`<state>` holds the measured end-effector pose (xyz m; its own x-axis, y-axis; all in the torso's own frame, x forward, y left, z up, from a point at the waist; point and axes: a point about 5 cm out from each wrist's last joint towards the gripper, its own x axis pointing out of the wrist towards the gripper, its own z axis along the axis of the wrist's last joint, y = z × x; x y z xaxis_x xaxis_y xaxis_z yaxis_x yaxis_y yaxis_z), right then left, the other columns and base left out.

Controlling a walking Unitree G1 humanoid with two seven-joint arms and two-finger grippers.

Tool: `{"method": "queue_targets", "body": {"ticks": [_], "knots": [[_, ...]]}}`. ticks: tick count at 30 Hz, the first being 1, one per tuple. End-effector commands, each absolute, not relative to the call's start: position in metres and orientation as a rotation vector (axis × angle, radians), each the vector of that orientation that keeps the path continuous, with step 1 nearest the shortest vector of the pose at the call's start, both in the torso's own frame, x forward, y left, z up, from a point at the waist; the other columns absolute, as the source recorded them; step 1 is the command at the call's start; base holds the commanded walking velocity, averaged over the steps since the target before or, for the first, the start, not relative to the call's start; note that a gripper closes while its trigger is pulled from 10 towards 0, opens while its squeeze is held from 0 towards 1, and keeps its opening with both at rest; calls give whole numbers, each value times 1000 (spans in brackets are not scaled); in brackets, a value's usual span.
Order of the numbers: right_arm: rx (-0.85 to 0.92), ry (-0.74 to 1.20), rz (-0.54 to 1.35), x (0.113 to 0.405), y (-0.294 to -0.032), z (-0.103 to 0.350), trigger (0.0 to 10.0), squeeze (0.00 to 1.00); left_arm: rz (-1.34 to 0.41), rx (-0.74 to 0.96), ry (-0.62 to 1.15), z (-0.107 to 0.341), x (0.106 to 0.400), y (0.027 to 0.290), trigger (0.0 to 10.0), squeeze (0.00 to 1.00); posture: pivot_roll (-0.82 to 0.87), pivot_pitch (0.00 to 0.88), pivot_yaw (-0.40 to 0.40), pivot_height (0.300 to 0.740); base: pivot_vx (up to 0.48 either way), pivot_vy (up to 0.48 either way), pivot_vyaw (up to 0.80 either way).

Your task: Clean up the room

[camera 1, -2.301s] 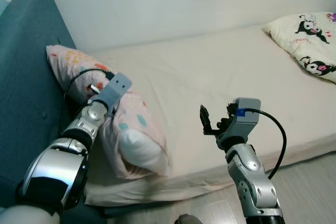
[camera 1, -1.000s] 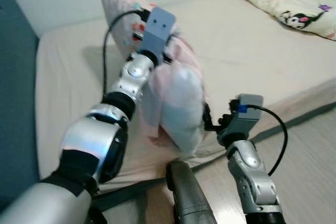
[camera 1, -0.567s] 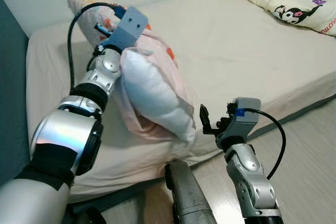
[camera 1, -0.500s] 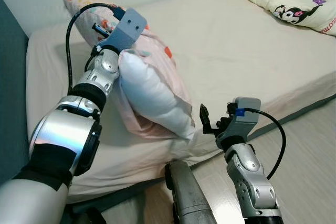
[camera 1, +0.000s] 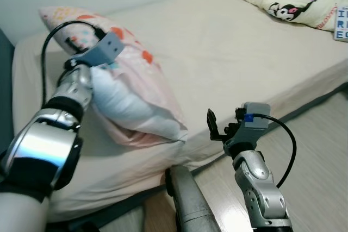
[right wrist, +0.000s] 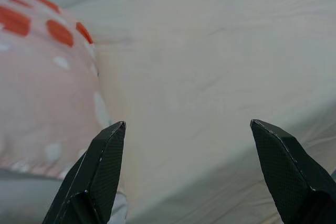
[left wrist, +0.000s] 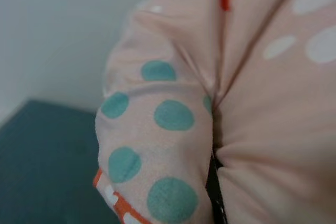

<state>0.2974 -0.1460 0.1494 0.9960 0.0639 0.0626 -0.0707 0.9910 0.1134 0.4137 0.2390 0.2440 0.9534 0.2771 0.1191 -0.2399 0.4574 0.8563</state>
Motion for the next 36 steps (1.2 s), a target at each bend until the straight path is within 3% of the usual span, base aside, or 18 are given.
{"method": "queue_targets", "body": {"ticks": [1, 4, 7, 22, 29, 36], "knots": [[126, -63, 75, 296, -142, 148, 10000, 0, 393, 1102, 106, 245, 405, 270, 10000, 0, -417, 193, 107, 555, 0, 0, 0], [128, -61, 75, 295, -142, 147, 10000, 0, 400, 1127, 130, 243, 402, 279, 10000, 0, -409, 191, 104, 555, 0, 0, 0], [133, -55, 87, 297, -139, 146, 10000, 0, 437, 1148, 200, 241, 391, 305, 10000, 0, -381, 186, 99, 555, 0, 0, 0], [152, -54, 124, 304, -130, 145, 10000, 0, 346, 1328, 477, 221, 367, 348, 10000, 0, -324, 175, 94, 555, 0, 0, 0], [155, -57, 124, 305, -130, 145, 10000, 0, 363, 1337, 528, 216, 358, 360, 10000, 0, -320, 174, 98, 555, 0, 0, 0], [159, -57, 128, 305, -128, 144, 10000, 0, 334, 1276, 699, 194, 340, 378, 10000, 0, -318, 175, 101, 555, 0, 0, 0]]}}
